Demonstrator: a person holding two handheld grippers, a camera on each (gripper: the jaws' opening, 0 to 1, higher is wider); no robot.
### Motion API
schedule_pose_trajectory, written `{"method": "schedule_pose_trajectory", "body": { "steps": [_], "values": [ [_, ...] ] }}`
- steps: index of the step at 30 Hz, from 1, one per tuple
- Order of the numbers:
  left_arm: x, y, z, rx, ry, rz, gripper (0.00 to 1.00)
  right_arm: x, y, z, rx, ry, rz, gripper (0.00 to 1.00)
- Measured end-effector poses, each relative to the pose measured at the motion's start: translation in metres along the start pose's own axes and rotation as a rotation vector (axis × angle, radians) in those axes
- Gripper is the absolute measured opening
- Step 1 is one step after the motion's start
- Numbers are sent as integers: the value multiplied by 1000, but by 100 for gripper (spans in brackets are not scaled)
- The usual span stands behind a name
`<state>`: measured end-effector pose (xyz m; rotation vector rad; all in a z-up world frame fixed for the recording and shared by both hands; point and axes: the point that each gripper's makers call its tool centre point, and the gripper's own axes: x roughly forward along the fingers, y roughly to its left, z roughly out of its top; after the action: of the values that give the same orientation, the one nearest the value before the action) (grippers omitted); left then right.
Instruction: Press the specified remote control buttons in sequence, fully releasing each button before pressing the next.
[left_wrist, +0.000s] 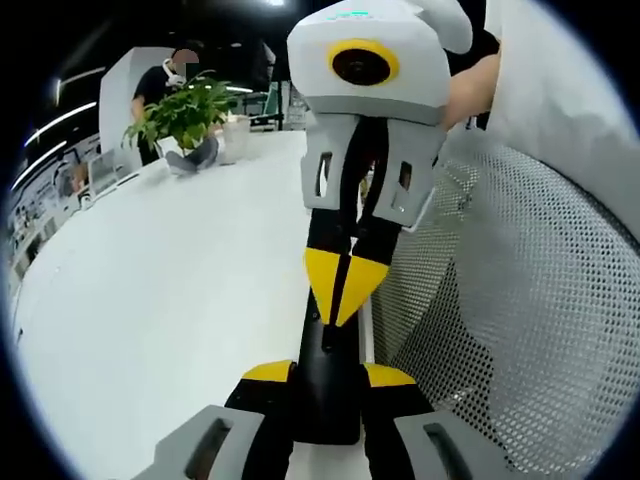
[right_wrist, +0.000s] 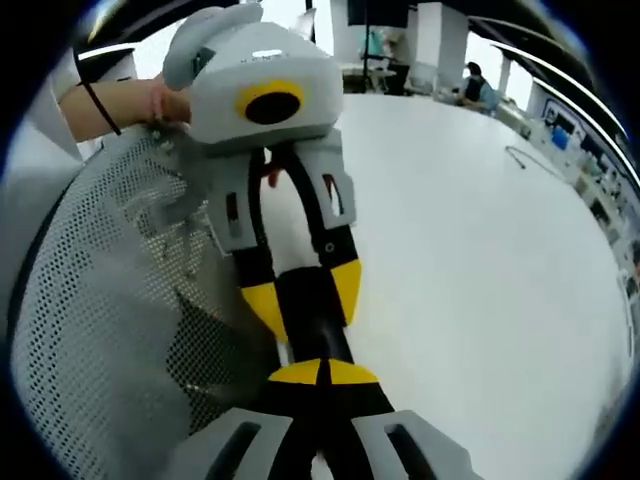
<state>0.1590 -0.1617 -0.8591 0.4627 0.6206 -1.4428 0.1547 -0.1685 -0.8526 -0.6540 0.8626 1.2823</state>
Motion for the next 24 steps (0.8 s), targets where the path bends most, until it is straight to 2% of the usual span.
{"method": "schedule_pose_trajectory", "body": {
  "steps": [1, 5, 11, 14, 19, 24],
  "values": [
    [0, 0, 0, 3, 0, 0, 24, 0, -2, -1, -25, 7, -10, 0],
    [1, 0, 0, 13, 0, -1, 24, 1, -3, 0, -32, 14, -7, 0],
    [1, 0, 0, 20, 2, -1, 24, 6, -5, 3, -156, 53, -43, 0],
    [1, 0, 0, 25, 5, 1, 24, 5, -5, 2, -162, 47, -49, 0],
    [1, 0, 0, 26, 3, 1, 24, 4, -7, 3, -90, 26, -39, 0],
    [1, -1, 0, 28, 2, 2, 24, 3, -4, 4, -77, 31, -29, 0]
  ]
}}
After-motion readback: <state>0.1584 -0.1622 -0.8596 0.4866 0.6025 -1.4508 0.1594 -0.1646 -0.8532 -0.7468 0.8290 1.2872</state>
